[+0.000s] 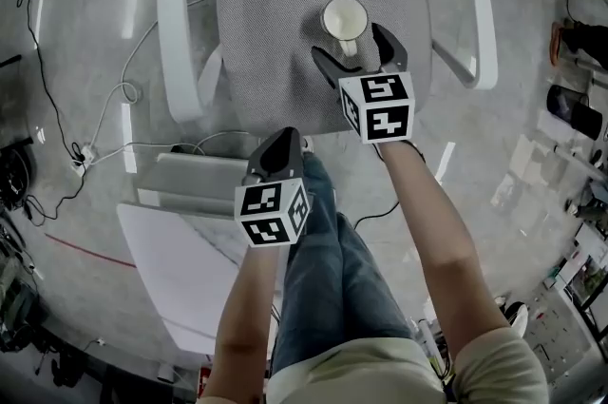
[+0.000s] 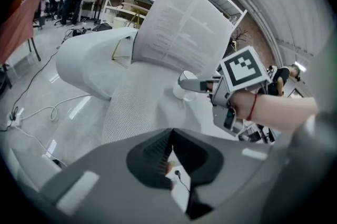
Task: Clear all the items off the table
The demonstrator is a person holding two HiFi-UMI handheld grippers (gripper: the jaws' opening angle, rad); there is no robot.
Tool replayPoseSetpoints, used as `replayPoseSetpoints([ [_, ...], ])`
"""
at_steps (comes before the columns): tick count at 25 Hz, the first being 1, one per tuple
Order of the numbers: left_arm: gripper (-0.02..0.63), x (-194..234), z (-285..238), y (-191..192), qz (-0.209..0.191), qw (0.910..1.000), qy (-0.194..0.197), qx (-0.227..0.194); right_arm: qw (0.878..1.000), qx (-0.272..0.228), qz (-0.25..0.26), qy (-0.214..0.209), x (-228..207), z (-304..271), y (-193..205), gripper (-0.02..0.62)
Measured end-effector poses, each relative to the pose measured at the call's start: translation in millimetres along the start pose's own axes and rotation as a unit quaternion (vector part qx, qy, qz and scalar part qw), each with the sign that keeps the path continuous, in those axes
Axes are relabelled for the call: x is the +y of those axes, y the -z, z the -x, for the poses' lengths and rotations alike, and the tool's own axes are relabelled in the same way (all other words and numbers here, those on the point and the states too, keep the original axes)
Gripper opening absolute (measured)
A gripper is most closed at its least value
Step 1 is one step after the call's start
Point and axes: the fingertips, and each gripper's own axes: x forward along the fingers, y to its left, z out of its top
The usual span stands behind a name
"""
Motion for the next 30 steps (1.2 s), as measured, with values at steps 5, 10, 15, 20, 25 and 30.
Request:
replayPoseSetpoints([
  [5, 0.009, -5.0, 8.3, 4.1, -0.003, 1.0, 0.0, -0.006, 1.0, -0.015, -0.002, 0.005, 8.2, 24.9, 1.5, 0.401],
  [10, 0.009, -13.4, 19.6, 8.7, -0.007, 0.9999, 0.001, -0.012, 0.998, -0.038, -0.044, 0.001, 13.4, 53.2, 0.7, 0.249],
  [15, 0.009, -18.9, 31.9, 15.2, -0.005, 0.9998, 0.001, -0.018, 0.997, -0.052, -0.055, 0.004, 20.7, 77.0, 0.5, 0.134],
  [20, 0.009, -23.2, 44.9, 22.5, -0.007, 0.9996, -0.001, -0.026, 0.996, -0.06, -0.063, 0.005, 29.4, 101.6, 6.4, 0.036],
  [25, 0.009, -31.9, 61.2, 25.7, -0.01, 0.9993, -0.002, -0.035, 0.996, -0.062, -0.067, 0.001, 39.5, 128.3, 12.9, 0.0],
  [30, 0.009, -41.3, 76.6, 30.6, -0.014, 0.9989, -0.001, -0.046, 0.995, -0.068, -0.066, -0.004, 49.9, 153.8, 16.6, 0.0],
])
